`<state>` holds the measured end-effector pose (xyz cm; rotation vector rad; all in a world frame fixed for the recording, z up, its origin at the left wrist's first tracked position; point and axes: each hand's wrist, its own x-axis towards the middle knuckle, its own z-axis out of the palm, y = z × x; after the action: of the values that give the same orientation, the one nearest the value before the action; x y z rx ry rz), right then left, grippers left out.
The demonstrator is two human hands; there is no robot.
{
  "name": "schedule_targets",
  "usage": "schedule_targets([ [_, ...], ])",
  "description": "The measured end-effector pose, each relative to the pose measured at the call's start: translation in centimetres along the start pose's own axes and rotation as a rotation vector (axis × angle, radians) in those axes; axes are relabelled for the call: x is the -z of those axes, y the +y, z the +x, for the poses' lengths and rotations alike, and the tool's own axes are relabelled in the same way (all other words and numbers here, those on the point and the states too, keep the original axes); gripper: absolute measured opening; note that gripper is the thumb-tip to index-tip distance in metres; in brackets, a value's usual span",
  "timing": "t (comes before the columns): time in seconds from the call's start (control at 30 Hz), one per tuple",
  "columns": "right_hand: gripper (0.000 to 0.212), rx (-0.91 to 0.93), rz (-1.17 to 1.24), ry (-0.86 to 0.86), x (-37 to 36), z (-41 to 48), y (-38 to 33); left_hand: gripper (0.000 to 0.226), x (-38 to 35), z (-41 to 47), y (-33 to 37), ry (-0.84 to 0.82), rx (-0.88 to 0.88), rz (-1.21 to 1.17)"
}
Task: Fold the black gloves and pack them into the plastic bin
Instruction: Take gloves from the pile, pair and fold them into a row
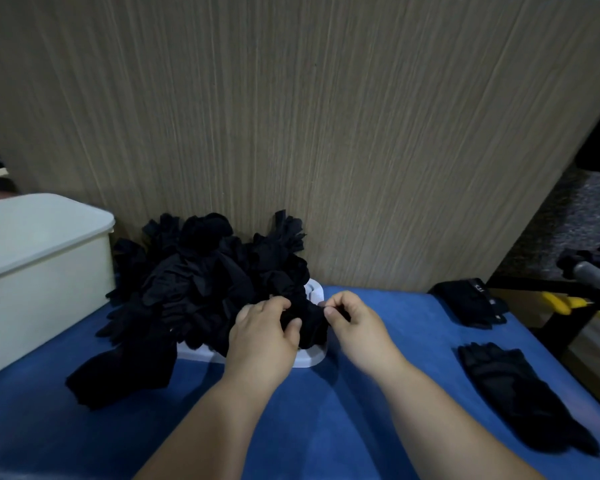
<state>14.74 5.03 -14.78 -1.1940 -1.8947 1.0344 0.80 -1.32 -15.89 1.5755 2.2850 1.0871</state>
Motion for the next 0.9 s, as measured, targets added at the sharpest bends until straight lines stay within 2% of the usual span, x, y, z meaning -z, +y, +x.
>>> schedule_targets([
  [0.17,0.017,0.0,0.082,0.075,2.0,-1.8,1.0,0.035,-0.5,-1.0,1.3,-0.085,-0.101,-0.157],
  [0.27,0.02,-0.007,0.142,0.13,3.7,-3.1,2.1,0.03,-1.3,-1.6,2.4,-0.205,-0.116,-0.355],
  [0.37,0.017,-0.014,0.184,0.176,5.5,-4.6,3.1,0.026,-1.9,-2.4,3.6,-0.337,-0.122,-0.457],
  [0.5,0.015,-0.012,0.22,0.259,8.0,-6.2,4.3,0.036,-3.2,-3.2,4.8,-0.535,-0.178,-0.555],
  [0.57,0.013,-0.009,0.251,0.262,9.1,-6.7,4.9,0.036,-4.0,-3.5,5.5,-0.531,-0.211,-0.55],
  [0.63,0.016,-0.01,0.282,0.26,9.9,-7.1,5.3,0.029,-4.6,-3.7,6.2,-0.46,-0.212,-0.565],
  [0.7,0.029,0.018,0.264,0.261,10.6,-7.5,5.5,0.025,-4.8,-3.8,7.0,-0.398,-0.207,-0.598],
  [0.8,0.042,0.059,0.142,0.327,11.4,-8.2,5.7,0.021,-5.2,-3.8,7.9,-0.405,-0.15,-0.721],
  [0.87,0.039,0.081,0.064,0.397,12.1,-8.4,6.0,0.017,-5.5,-3.7,8.3,-0.433,-0.083,-0.828],
  [0.9,0.037,0.073,0.075,0.378,12.4,-8.4,6.2,0.015,-5.7,-3.6,8.5,-0.454,-0.054,-0.868],
])
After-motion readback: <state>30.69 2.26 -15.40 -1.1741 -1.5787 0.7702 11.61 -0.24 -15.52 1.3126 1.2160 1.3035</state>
